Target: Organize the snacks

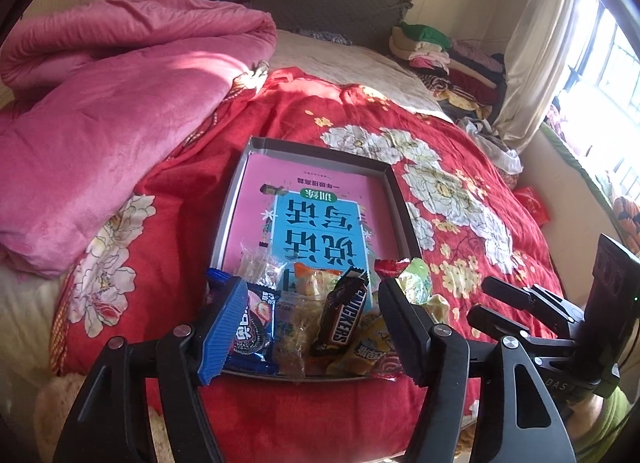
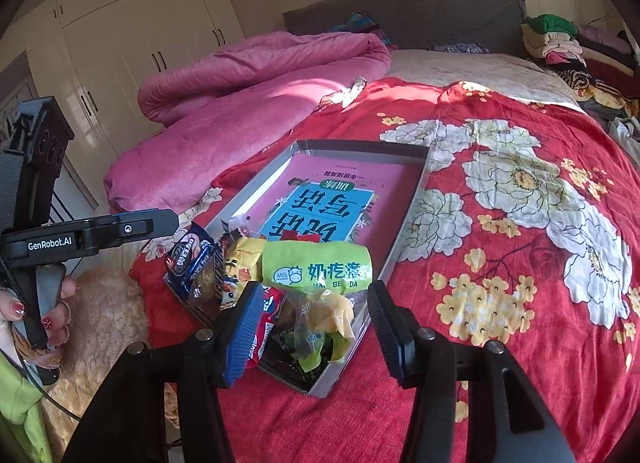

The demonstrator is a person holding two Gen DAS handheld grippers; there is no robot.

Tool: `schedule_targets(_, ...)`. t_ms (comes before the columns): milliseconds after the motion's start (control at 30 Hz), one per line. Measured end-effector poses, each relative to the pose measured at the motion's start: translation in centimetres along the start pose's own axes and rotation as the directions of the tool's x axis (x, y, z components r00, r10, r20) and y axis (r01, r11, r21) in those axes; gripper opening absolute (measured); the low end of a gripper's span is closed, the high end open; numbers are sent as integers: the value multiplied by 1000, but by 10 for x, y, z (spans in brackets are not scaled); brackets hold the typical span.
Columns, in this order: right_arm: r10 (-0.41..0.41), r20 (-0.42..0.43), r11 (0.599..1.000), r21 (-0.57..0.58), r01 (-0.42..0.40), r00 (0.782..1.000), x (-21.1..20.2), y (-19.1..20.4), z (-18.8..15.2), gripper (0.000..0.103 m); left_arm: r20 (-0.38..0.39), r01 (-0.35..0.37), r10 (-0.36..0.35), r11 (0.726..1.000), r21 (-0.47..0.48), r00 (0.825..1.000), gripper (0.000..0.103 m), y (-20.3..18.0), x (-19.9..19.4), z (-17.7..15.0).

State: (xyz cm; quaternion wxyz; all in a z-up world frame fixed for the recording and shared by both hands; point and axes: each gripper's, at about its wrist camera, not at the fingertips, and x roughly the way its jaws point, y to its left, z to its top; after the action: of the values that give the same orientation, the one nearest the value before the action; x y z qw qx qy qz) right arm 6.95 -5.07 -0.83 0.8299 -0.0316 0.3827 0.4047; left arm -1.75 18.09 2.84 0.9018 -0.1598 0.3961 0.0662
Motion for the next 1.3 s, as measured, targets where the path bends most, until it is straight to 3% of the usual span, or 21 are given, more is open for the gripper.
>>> schedule_targets(133,-27,35,998,-50,29,999,-31,19,0,66,11,-17,16,1000,21,1000,76,-8,-25,-9)
schedule_targets(267,-75,22,994,-81,76,997,-53,41,-4,73,-24,-21,22,998,61,999,79,-26,-41,-37)
schedule_targets(433,-104,50,983,-145,110,993,-77,68,-14,88,-94,-39,47,996,82,994,79,-46,-43,-72)
schedule_targets(600,-135,86,966,-212,151,987,-95,87,-27,97,-99,-57,70,990,126,993,79,-63,-44,-82)
schedule_targets(1300,-174,82,973,-137,184,981,-103,76,-38,99,-75,-73,82,990,124,994,79,-66,-53,-81)
